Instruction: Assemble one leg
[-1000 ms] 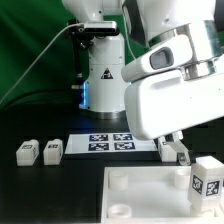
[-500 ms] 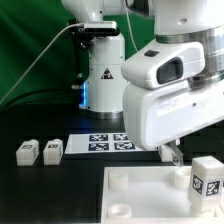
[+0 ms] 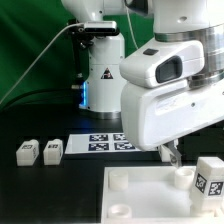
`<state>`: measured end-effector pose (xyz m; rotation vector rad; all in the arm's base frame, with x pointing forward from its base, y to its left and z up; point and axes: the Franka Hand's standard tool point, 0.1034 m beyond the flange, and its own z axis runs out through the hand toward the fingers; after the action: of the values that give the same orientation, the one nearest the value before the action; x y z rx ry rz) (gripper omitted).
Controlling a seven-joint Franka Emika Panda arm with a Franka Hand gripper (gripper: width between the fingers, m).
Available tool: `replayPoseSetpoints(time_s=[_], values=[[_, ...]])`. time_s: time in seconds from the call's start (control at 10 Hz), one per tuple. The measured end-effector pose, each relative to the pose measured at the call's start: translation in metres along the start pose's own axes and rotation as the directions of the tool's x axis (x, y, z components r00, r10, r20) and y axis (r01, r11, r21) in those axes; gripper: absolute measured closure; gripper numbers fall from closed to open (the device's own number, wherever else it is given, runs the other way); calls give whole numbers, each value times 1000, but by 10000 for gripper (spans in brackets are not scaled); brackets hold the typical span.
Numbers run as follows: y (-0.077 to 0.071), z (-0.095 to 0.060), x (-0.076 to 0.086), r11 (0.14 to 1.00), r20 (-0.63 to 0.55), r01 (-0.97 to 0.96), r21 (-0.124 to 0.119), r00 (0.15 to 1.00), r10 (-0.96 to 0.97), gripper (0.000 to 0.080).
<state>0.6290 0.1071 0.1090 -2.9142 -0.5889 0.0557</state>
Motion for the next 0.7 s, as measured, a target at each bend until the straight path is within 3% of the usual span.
replayPoseSetpoints(time_s=[0.7], values=[[-7, 27, 5, 1000, -7, -18, 10, 1000, 18, 151]])
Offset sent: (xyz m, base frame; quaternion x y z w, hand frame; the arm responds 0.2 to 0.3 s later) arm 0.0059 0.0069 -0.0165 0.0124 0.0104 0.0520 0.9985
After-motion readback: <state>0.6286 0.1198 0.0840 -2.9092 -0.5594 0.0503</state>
